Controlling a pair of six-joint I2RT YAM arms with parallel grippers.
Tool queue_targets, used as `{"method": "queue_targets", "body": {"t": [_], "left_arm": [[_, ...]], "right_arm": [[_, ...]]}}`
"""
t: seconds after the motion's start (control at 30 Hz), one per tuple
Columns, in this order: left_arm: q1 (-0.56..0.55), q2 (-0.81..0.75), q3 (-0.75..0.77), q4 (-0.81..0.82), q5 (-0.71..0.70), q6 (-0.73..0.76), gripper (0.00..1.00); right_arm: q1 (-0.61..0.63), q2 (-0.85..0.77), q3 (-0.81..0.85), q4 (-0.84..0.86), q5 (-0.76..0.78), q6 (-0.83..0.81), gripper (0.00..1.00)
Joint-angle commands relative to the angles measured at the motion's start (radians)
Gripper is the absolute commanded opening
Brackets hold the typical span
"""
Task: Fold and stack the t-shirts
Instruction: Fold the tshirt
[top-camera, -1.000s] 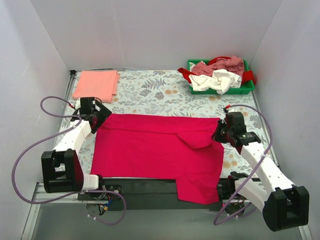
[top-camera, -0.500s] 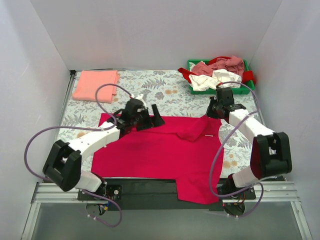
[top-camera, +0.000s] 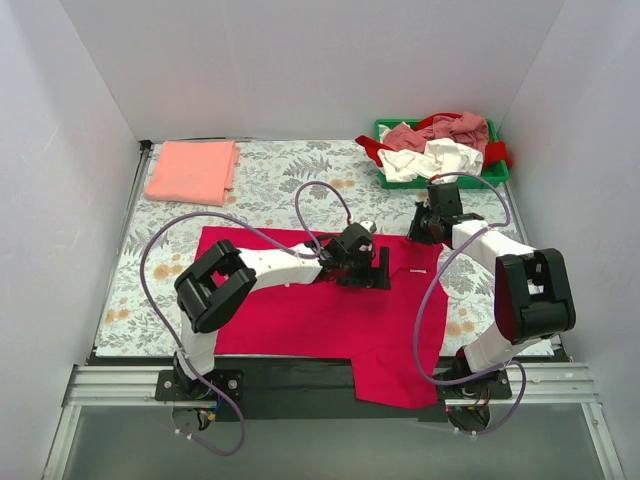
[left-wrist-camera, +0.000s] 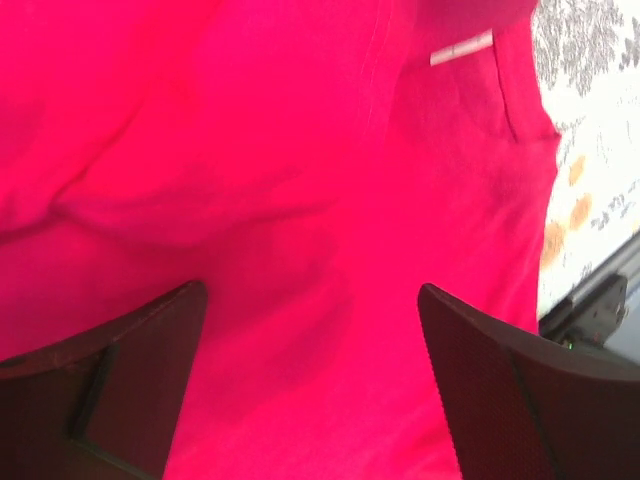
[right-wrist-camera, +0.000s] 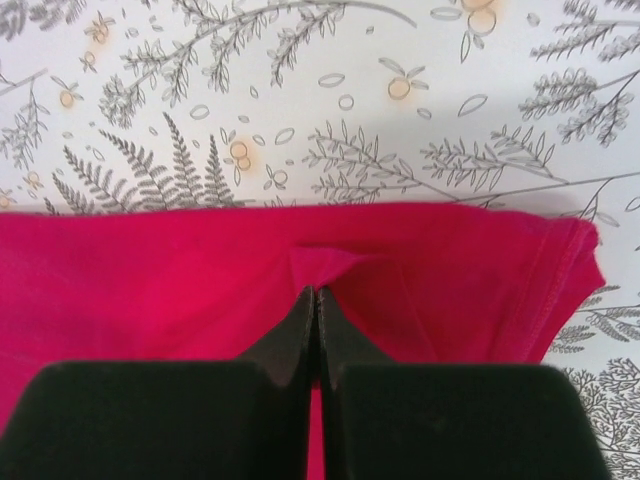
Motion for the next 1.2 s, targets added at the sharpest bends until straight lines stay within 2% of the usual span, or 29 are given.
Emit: {"method": "queue_targets", "body": {"t": [0.0, 0.1, 0.27, 0.43, 0.73, 0.77, 0.9, 1.17], "left_arm": [[-0.01, 0.057, 0.09, -0.021, -0.084, -0.035, 0.83], [-0.01, 0.102, 0.139, -0.045, -0.133, -0.054, 0.68], [-0.021, 0.146, 0.182, -0.076, -0.194, -0.075, 0.65], [-0.045, 0.177, 0.217, -0.105, -0.239, -0.084, 0.54], [-0.068, 0.223, 0.291, -0.186, -0.306, -0.1, 0.19], [-0.07, 0.223, 0.293, -0.202, -0.311, -0.101, 0.12], [-0.083, 0.194, 0.294, -0.22, -0.32, -0.103, 0.0], [-0.09, 0.102, 0.257, -0.22, -0.268, -0.098, 0.0]], "right_arm": [[-0.005, -0.057, -0.046, 0.071, -0.049, 0.01, 0.01], [-0.007, -0.078, -0.077, 0.083, -0.054, 0.013, 0.01], [-0.008, -0.104, -0.112, 0.092, -0.055, 0.016, 0.01], [-0.011, -0.123, -0.131, 0.095, -0.055, 0.016, 0.01], [-0.013, -0.15, -0.149, 0.094, -0.045, 0.016, 0.01], [-0.013, -0.153, -0.154, 0.094, -0.046, 0.016, 0.01], [-0.013, -0.164, -0.158, 0.094, -0.048, 0.013, 0.01], [-0.013, -0.201, -0.18, 0.092, -0.04, 0.004, 0.01]]}}
